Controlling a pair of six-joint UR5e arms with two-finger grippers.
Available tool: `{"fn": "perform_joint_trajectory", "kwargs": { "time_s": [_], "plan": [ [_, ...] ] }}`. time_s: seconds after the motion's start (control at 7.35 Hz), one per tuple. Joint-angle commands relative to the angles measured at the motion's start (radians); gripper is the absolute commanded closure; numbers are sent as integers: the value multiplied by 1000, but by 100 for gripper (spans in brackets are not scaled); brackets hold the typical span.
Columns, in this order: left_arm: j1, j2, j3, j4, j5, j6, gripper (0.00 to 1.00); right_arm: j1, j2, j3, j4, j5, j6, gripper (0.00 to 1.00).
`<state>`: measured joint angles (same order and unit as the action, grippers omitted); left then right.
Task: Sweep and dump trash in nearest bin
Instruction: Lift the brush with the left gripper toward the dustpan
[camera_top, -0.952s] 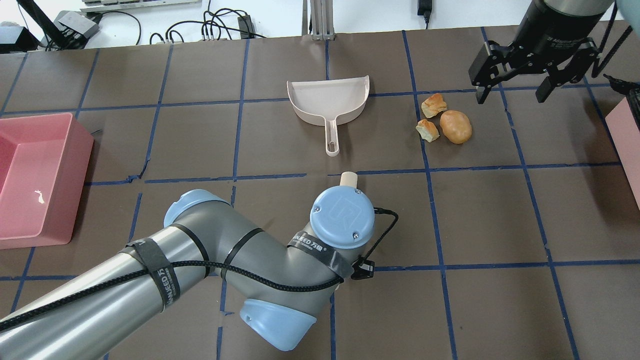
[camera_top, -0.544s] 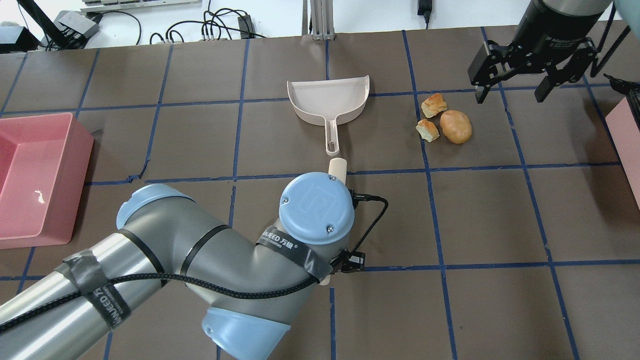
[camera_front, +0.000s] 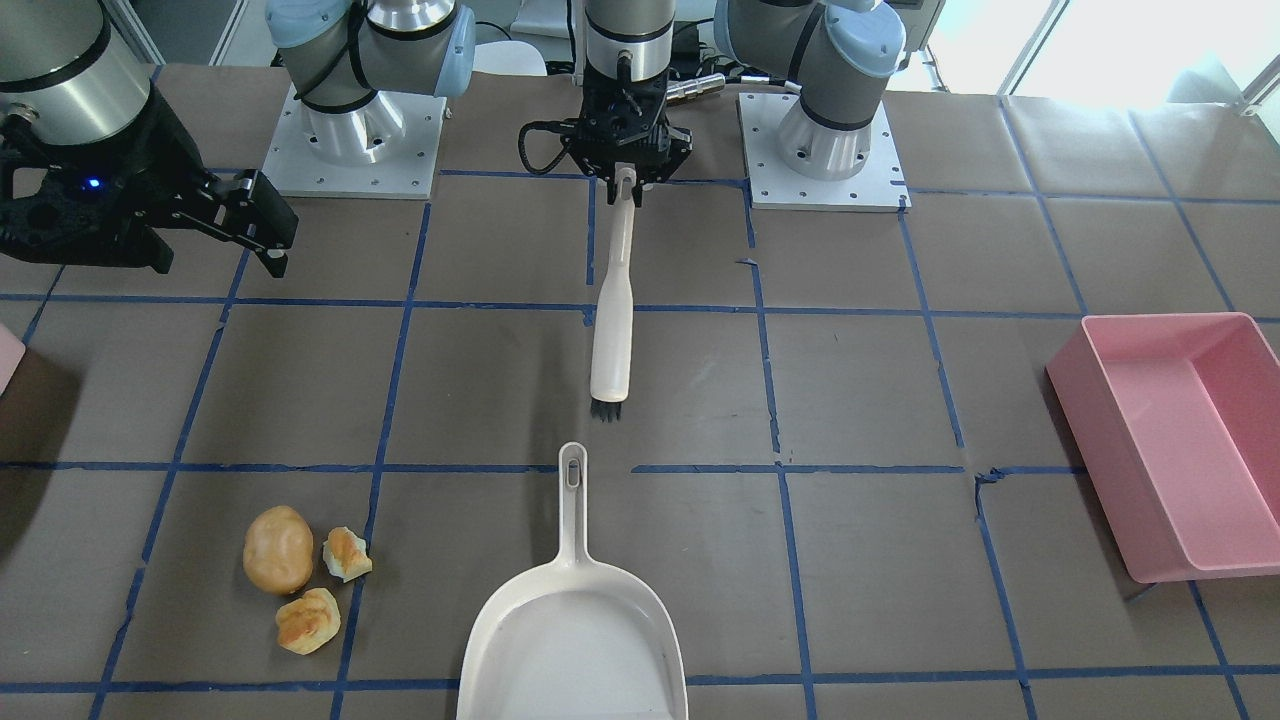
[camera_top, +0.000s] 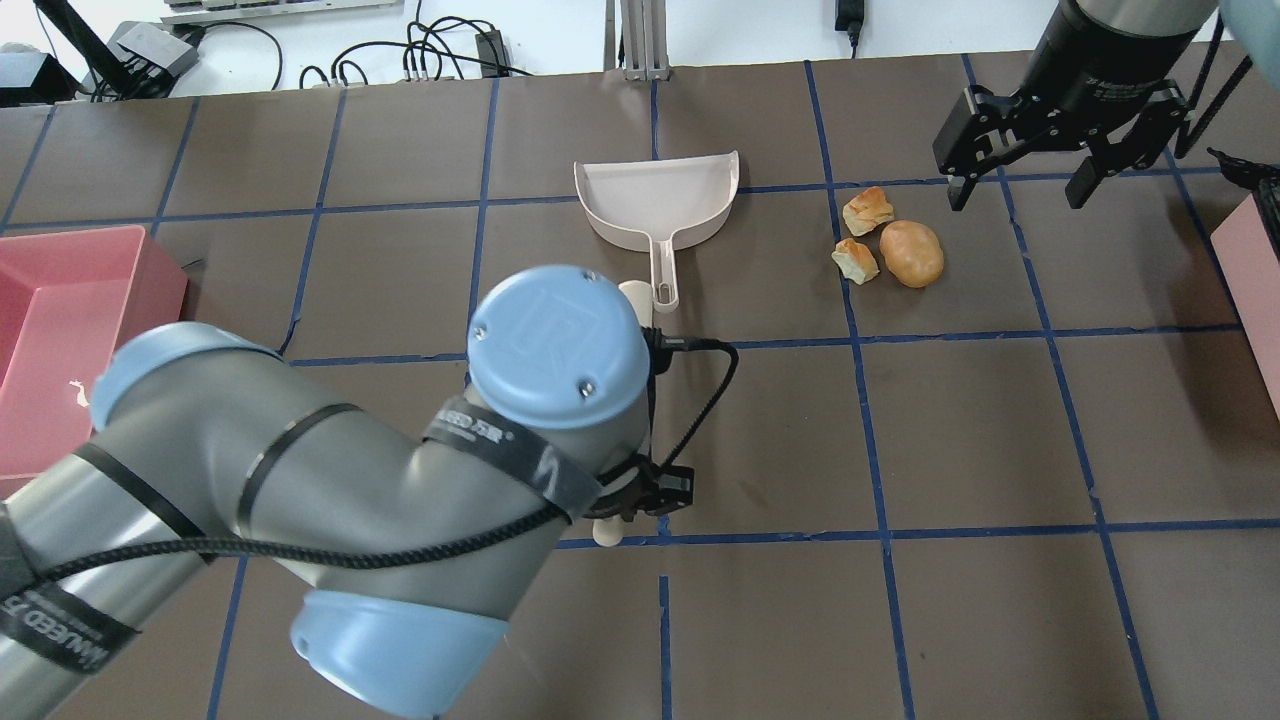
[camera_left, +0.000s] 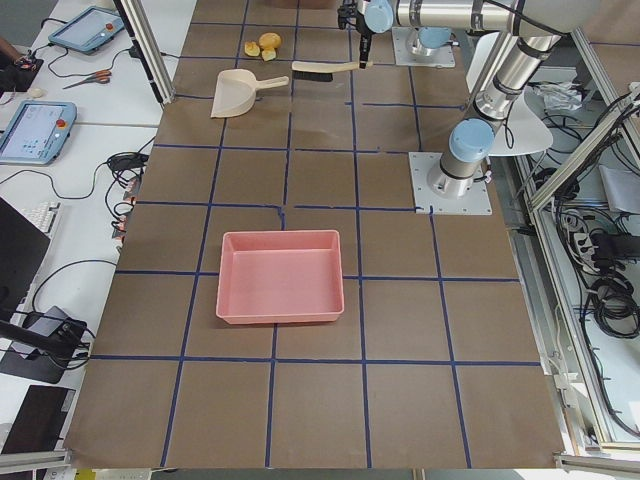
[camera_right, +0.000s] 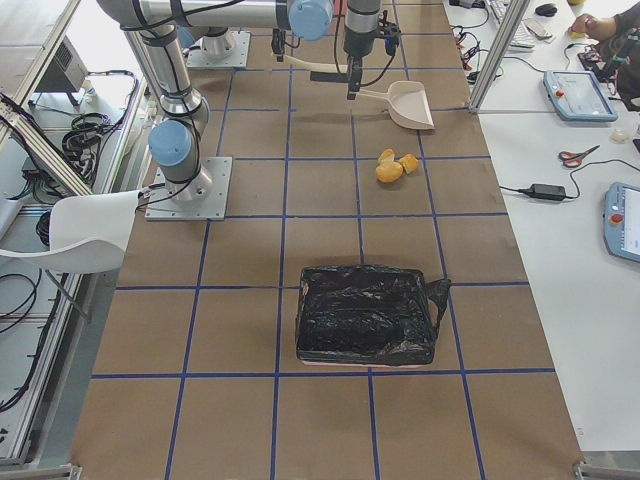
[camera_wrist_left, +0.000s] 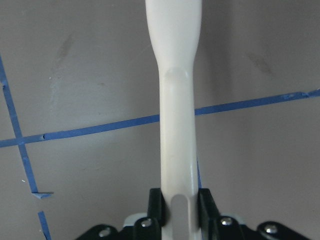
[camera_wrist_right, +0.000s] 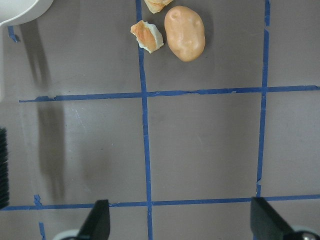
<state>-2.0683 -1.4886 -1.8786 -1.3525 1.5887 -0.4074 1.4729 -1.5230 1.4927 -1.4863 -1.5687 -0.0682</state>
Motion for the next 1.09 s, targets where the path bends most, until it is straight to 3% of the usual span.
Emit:
{"fn": "perform_joint_trajectory", "kwargs": {
  "time_s": [0.0,0.41,0.68,0.95],
  "plan": [
    [158,-28,250,-146,46,131,100,7,-11,9,-11,7,8,0],
    [330,-67,432,-215,85,359,100,87,44,11,-101,10,15,0],
    [419,-67,469,-266,51,383,100,191,160,8,-234,7,60,0],
    [493,-67,512,-328,-33,423,100,334,283,3,-406,-5,219,0]
  ]
}}
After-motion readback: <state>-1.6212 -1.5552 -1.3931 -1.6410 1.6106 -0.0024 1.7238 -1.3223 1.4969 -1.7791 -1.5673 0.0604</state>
